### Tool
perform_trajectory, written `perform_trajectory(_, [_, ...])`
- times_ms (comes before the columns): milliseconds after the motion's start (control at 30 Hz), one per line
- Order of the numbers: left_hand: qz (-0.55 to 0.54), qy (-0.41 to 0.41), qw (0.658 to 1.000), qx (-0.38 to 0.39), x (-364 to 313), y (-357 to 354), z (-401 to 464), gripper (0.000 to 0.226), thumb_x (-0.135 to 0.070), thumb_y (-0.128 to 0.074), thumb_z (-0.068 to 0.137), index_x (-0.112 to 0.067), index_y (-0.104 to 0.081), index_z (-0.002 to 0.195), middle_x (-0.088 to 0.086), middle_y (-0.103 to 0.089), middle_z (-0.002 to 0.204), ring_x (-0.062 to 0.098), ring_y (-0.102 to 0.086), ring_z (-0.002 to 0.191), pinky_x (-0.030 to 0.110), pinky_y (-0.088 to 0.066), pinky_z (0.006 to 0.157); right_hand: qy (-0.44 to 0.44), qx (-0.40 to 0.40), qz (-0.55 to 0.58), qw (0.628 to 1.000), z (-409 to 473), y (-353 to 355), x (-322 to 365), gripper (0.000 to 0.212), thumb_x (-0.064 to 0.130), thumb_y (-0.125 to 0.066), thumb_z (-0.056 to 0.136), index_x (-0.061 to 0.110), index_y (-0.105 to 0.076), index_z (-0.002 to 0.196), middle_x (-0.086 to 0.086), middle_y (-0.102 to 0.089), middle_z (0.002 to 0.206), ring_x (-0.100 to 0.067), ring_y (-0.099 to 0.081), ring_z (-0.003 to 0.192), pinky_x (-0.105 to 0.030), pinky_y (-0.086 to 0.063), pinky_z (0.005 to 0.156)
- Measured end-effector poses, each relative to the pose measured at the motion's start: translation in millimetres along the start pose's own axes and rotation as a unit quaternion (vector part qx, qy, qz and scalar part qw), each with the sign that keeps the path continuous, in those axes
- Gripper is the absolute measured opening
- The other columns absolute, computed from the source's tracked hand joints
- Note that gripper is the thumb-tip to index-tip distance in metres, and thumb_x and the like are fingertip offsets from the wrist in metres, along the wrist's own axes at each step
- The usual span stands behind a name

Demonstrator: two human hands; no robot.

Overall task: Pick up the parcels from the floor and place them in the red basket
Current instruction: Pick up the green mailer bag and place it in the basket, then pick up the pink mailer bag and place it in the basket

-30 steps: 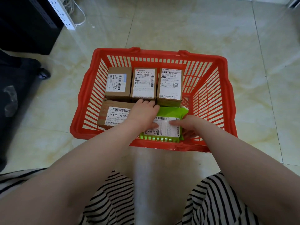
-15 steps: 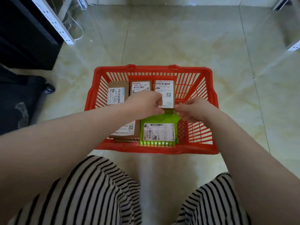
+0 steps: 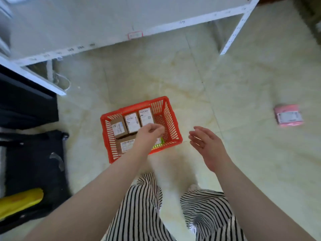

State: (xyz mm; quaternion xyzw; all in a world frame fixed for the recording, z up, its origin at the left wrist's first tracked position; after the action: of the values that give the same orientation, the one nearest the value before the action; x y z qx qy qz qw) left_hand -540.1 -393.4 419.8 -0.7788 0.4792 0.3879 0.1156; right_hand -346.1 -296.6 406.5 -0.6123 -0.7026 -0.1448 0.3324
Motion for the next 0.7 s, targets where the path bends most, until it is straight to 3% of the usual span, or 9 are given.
perform_trajectory(67, [-0.005,-0.014,0.999,0.037,-35,-31,-33,0.015,-0.016,-0.064,0.091,-0.01,-0.067,0.104,0.003,-0.069,0.092,0.01,-0.064,0.08,0.009,-0.05,0.06,0.018,-0.015,0.016,1.0,-38,30,34,0.017,0.012,-0.063,0.091,0.011,-0.067,0.108,-0.008,-0.072,0.093,-0.021,-0.067,0.089,-0.031,-0.054,0.088])
perform_trajectory(133, [-0.012,-0.026,0.997,0.075,-61,-71,-60,0.007,-0.012,-0.063,0.091,-0.011,-0.067,0.097,0.006,-0.067,0.089,0.015,-0.061,0.08,0.013,-0.049,0.062,0.027,-0.029,0.032,0.999,-67,66,61,0.017,0.013,-0.062,0.092,0.011,-0.067,0.109,-0.007,-0.072,0.095,-0.021,-0.067,0.091,-0.033,-0.052,0.092])
perform_trajectory(233, [-0.013,-0.032,0.992,0.119,-82,-147,-96,0.01,-0.012,-0.063,0.091,-0.019,-0.065,0.084,0.005,-0.065,0.082,0.017,-0.057,0.081,0.025,-0.042,0.071,0.03,-0.067,0.065,0.995,-100,140,86,0.017,0.013,-0.062,0.093,0.01,-0.067,0.108,-0.009,-0.071,0.095,-0.022,-0.068,0.09,-0.033,-0.053,0.091])
perform_trajectory(367, [0.03,-0.009,0.987,0.158,-86,-262,-126,0.013,-0.013,-0.061,0.092,-0.022,-0.064,0.082,0.003,-0.062,0.079,0.013,-0.054,0.075,0.021,-0.037,0.062,0.009,-0.14,0.143,0.98,-126,251,106,0.015,0.014,-0.063,0.092,0.01,-0.066,0.106,-0.009,-0.07,0.096,-0.02,-0.067,0.086,-0.029,-0.053,0.084])
perform_trajectory(500, [0.041,0.011,0.983,0.177,-83,-360,-151,0.002,-0.024,-0.067,0.089,-0.023,-0.068,0.09,0.003,-0.069,0.089,0.013,-0.061,0.082,0.022,-0.043,0.067,0.005,-0.177,0.196,0.965,-136,359,139,0.024,0.017,-0.064,0.091,0.008,-0.065,0.113,-0.01,-0.07,0.099,-0.021,-0.066,0.089,-0.03,-0.053,0.081])
perform_trajectory(633, [0.05,0.023,0.982,0.181,-101,-431,-160,0.018,-0.027,-0.065,0.09,-0.014,-0.068,0.101,0.002,-0.068,0.086,0.013,-0.061,0.08,0.025,-0.045,0.072,0.013,-0.2,0.191,0.961,-132,438,185,0.023,0.02,-0.066,0.091,0.011,-0.065,0.112,-0.009,-0.069,0.104,-0.021,-0.066,0.095,-0.032,-0.052,0.086])
perform_trajectory(700, [0.046,0.034,0.984,0.167,-115,-455,-155,0.014,-0.026,-0.064,0.09,-0.015,-0.068,0.099,0.003,-0.067,0.086,0.013,-0.061,0.081,0.027,-0.045,0.074,0.009,-0.211,0.179,0.961,-124,463,202,0.02,0.022,-0.068,0.09,0.013,-0.066,0.107,-0.009,-0.068,0.105,-0.022,-0.065,0.098,-0.034,-0.051,0.091])
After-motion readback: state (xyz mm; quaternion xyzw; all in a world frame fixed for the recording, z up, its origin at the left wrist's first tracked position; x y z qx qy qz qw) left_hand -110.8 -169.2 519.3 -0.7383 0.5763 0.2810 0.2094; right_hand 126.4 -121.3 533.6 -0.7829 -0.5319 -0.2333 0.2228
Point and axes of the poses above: each hand's wrist, its own z-axis towards the middle knuckle, its own y-axis out of the back of the hand, x = y × z, the point moved 8 cm from there along z, towards the middle knuckle
